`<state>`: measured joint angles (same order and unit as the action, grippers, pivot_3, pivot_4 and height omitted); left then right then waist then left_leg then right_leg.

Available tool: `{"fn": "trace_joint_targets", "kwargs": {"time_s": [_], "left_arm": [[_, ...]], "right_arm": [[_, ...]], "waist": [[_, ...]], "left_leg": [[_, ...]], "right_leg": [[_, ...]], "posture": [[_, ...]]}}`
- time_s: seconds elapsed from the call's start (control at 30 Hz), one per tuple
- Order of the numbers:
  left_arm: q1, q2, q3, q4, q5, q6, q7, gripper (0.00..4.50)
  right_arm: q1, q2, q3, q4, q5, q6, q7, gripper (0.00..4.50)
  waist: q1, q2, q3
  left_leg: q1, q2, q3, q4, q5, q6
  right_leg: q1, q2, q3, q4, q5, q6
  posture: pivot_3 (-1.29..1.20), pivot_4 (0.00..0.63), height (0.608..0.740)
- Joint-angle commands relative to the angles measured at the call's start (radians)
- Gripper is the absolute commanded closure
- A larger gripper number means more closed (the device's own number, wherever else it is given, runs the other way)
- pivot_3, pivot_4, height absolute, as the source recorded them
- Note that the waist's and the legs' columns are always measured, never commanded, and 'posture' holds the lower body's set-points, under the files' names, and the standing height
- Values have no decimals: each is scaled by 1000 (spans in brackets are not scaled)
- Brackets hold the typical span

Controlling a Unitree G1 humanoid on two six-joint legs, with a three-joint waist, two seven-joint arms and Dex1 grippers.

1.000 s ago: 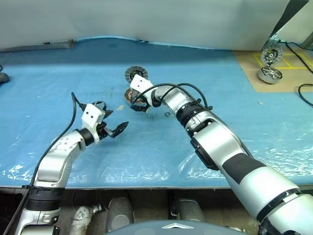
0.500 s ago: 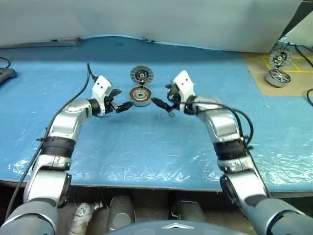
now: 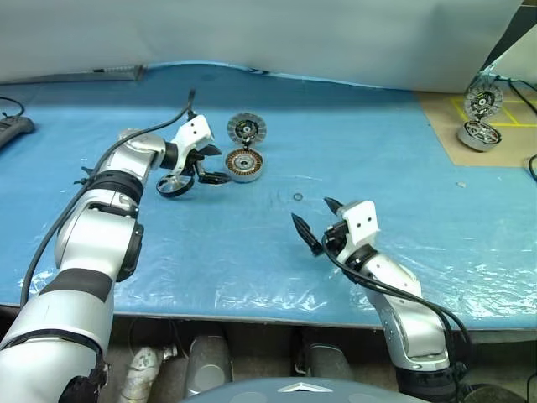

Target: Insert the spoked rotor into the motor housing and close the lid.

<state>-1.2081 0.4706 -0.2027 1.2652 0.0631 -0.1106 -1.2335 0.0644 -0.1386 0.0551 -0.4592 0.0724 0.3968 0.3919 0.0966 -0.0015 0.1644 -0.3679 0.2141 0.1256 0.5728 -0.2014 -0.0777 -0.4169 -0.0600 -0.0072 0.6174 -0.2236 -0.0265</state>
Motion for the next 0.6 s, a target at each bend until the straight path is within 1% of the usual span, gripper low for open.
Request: {"fn": "trace_joint_targets", "kwargs": {"time_s": [0.03,0.17,0.33,0.6], "left_arm": [[-45,-18,4,24,38,-62,1,0],[-57,-42,-4,46,87,-100,29,0],[-89,-61,-22,68,160,-110,88,0],[-140,-73,-34,90,231,-73,110,0]], "right_arm": [[23,3,-4,37,-29,-110,-56,11],[41,23,2,74,-28,-140,-98,11],[24,35,22,81,-29,-131,-122,11],[12,28,19,87,-19,-117,-141,11]], "waist": [[0,0,0],[-2,0,0],[0,-1,1],[0,-1,1]], "left_leg": [[0,0,0,0,0,0],[0,0,0,-1,0,0],[0,-1,-2,-1,0,0],[1,-1,-2,-2,0,0]], "right_leg": [[0,0,0,0,0,0],[0,0,0,0,0,0],[1,0,-1,-1,0,0],[3,0,-2,-4,0,1]], "posture": [[0,150,740],[0,150,740],[0,150,740],[0,150,740]]}}
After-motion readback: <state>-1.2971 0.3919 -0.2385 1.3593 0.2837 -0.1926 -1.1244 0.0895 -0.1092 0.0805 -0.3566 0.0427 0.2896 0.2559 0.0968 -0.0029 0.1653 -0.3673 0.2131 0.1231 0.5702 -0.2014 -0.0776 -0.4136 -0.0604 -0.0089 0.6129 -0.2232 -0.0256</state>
